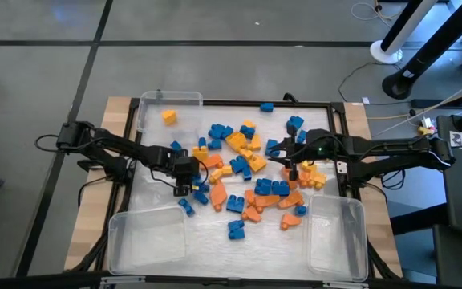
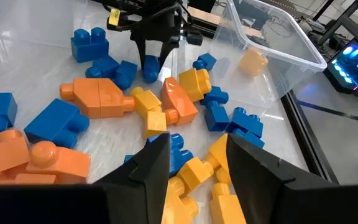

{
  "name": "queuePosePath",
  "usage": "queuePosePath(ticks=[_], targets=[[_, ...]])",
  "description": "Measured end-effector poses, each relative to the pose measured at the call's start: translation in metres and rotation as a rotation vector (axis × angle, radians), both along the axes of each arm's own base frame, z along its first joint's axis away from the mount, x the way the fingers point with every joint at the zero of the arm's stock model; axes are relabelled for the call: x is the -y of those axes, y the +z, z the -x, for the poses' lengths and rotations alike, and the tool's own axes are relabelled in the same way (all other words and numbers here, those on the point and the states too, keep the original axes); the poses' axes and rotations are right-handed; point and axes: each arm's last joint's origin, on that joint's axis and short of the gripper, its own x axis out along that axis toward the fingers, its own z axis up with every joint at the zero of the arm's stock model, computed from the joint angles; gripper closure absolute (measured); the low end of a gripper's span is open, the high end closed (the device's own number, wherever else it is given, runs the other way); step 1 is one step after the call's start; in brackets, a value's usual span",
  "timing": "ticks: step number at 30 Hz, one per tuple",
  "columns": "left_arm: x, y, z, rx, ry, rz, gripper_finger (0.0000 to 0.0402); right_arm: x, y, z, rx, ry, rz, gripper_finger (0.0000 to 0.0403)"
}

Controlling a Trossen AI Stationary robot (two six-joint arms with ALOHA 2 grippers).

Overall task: Sort blocks
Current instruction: Put the blue game piece into the bottom left transparent bin

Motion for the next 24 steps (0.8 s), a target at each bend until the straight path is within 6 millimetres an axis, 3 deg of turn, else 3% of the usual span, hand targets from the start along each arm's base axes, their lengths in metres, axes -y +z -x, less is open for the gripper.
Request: queuePosePath(ticks=[11,19,24], targets=[[0.0,0.034,0.013,0.142,0.028,0.018,0.0285,0.0,-0.001,0.001,-0.016,-0.006,0.001,0.0243],[0.0,0.074,0.034,0.354,0.077,0.053,0.0283,0.004,-0.004,-0.001,-0.032,-0.12,0.055,0.0243],[0.0,0.105,0.051,0.531,0.126,0.102,0.0281,0.007,-0.018,-0.016,-0.082,-0.153,0.098,0.0243]])
